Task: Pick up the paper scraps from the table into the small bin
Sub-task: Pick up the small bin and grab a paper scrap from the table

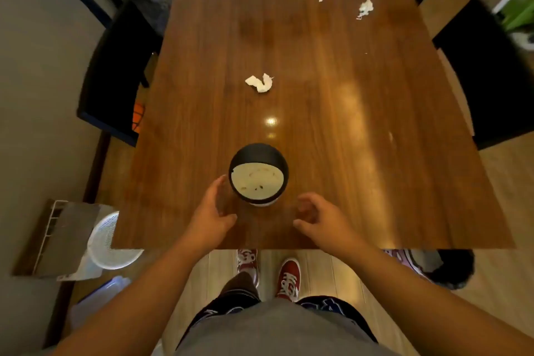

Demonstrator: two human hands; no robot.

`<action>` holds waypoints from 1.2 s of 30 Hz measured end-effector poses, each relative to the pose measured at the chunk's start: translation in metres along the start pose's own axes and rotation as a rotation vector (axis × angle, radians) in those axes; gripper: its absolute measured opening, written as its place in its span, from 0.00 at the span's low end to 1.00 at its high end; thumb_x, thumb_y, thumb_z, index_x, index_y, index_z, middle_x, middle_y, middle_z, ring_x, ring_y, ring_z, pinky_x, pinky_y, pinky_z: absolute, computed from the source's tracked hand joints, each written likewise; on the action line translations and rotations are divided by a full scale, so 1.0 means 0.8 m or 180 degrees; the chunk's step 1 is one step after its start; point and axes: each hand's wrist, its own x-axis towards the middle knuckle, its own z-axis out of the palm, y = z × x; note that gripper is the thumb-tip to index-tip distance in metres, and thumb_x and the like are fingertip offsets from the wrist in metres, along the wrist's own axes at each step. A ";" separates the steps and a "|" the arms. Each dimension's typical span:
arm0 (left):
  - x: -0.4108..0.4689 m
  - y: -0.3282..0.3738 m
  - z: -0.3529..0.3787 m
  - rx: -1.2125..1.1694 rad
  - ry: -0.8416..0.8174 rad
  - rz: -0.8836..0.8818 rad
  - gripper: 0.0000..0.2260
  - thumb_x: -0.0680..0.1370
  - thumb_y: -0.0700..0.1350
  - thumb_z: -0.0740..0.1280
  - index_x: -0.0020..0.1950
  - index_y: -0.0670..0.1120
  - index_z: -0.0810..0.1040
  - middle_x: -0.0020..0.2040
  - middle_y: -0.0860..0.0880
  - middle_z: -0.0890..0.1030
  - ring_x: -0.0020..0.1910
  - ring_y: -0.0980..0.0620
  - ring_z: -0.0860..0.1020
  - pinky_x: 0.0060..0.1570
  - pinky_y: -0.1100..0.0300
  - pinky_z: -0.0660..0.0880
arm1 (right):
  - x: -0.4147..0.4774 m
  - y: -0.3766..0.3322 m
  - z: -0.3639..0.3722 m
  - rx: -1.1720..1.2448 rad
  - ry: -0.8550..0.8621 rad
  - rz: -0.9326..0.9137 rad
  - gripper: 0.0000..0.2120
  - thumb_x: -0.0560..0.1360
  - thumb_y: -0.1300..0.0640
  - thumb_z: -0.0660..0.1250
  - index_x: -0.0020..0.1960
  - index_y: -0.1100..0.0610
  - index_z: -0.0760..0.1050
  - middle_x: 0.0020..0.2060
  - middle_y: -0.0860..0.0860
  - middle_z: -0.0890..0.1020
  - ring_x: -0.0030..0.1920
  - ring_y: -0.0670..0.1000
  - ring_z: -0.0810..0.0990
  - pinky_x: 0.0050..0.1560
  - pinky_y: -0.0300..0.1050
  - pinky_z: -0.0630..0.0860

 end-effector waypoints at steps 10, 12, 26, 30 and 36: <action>0.047 0.017 -0.005 -0.0178 -0.0380 -0.0015 0.41 0.76 0.31 0.71 0.58 0.81 0.66 0.59 0.67 0.74 0.60 0.67 0.75 0.42 0.71 0.78 | 0.045 -0.038 0.008 0.0421 -0.0039 -0.0013 0.37 0.71 0.54 0.75 0.65 0.24 0.60 0.60 0.32 0.74 0.65 0.42 0.72 0.58 0.38 0.72; 0.050 0.021 -0.007 -0.0177 -0.0490 0.0086 0.41 0.74 0.35 0.76 0.58 0.82 0.66 0.62 0.63 0.75 0.58 0.70 0.76 0.44 0.72 0.79 | 0.050 -0.042 0.005 0.0549 -0.0019 -0.0045 0.38 0.71 0.54 0.74 0.56 0.16 0.58 0.54 0.28 0.74 0.62 0.40 0.73 0.54 0.36 0.75; 0.018 0.069 -0.018 0.0128 -0.0637 0.0449 0.45 0.53 0.66 0.83 0.61 0.82 0.59 0.60 0.82 0.68 0.61 0.70 0.72 0.60 0.62 0.75 | 0.039 -0.060 -0.034 0.1030 -0.0058 -0.0388 0.29 0.74 0.60 0.70 0.63 0.30 0.70 0.59 0.38 0.80 0.60 0.42 0.77 0.59 0.47 0.79; -0.001 0.067 -0.008 -0.0036 -0.0537 0.0857 0.54 0.59 0.56 0.87 0.78 0.61 0.59 0.70 0.67 0.72 0.70 0.64 0.72 0.60 0.70 0.74 | 0.041 -0.066 -0.024 0.1010 -0.0212 -0.0502 0.29 0.75 0.61 0.69 0.62 0.28 0.71 0.59 0.36 0.80 0.60 0.39 0.77 0.55 0.39 0.79; -0.002 0.055 -0.038 -0.0417 0.0060 0.0799 0.57 0.53 0.63 0.85 0.77 0.56 0.62 0.67 0.64 0.76 0.67 0.67 0.73 0.56 0.75 0.74 | 0.083 -0.097 -0.016 0.0501 -0.0444 -0.0554 0.22 0.74 0.53 0.69 0.65 0.37 0.73 0.56 0.38 0.81 0.52 0.42 0.81 0.51 0.44 0.82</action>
